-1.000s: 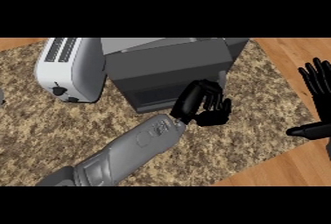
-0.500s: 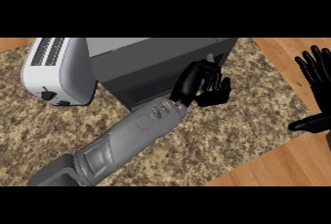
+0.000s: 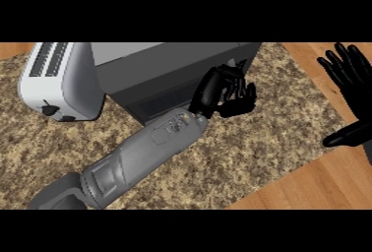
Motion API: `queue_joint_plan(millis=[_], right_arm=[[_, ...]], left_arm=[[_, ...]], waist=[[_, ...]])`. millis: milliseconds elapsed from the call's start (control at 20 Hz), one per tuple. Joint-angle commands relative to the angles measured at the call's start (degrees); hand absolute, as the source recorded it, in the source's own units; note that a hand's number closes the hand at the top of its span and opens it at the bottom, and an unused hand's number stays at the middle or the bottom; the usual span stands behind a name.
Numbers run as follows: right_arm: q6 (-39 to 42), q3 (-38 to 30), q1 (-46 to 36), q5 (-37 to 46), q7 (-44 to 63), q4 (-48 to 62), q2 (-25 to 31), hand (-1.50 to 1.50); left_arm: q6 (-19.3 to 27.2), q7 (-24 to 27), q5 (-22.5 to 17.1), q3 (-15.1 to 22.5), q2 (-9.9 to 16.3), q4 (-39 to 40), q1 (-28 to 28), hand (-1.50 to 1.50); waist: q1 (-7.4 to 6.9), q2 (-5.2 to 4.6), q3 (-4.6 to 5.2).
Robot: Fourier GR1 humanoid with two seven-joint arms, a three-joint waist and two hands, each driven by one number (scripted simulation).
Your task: Pick up the milk, place it into the microwave and close the microwave
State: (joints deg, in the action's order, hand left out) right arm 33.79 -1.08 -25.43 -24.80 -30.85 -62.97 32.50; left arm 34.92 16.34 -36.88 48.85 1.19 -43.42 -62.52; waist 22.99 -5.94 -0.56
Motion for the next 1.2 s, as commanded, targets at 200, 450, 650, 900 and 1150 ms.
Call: queue_joint_plan(millis=[200,450,650,900,1150], right_arm=[[10.6,5.5,-3.3,0.4,-1.4,-7.3,2.0,1.5],[11.5,7.9,-3.0,-0.7,0.5,-11.4,1.9,1.5],[11.4,9.4,-3.0,-1.8,2.3,-14.6,1.7,1.5],[11.5,10.8,-2.2,-2.8,3.9,-17.6,1.8,1.5],[11.1,11.8,-1.8,-4.5,5.3,-20.8,1.5,1.5]], left_arm=[[0.1,0.0,-1.3,-0.1,-1.1,2.2,-3.7,1.5],[1.3,0.0,-2.1,0.2,-1.1,2.8,-3.6,1.5],[2.1,0.5,-2.7,-0.1,-1.1,2.9,-3.6,1.5],[3.9,0.3,-3.3,0.3,-1.1,2.3,-3.5,1.5],[5.5,1.4,-3.3,0.5,-1.1,2.5,-2.7,1.5]], waist=[[0.72,0.08,-0.04],[2.02,-0.12,-0.17],[2.3,-0.23,-0.07],[3.71,-0.16,-0.21],[3.97,-0.24,-0.14]])
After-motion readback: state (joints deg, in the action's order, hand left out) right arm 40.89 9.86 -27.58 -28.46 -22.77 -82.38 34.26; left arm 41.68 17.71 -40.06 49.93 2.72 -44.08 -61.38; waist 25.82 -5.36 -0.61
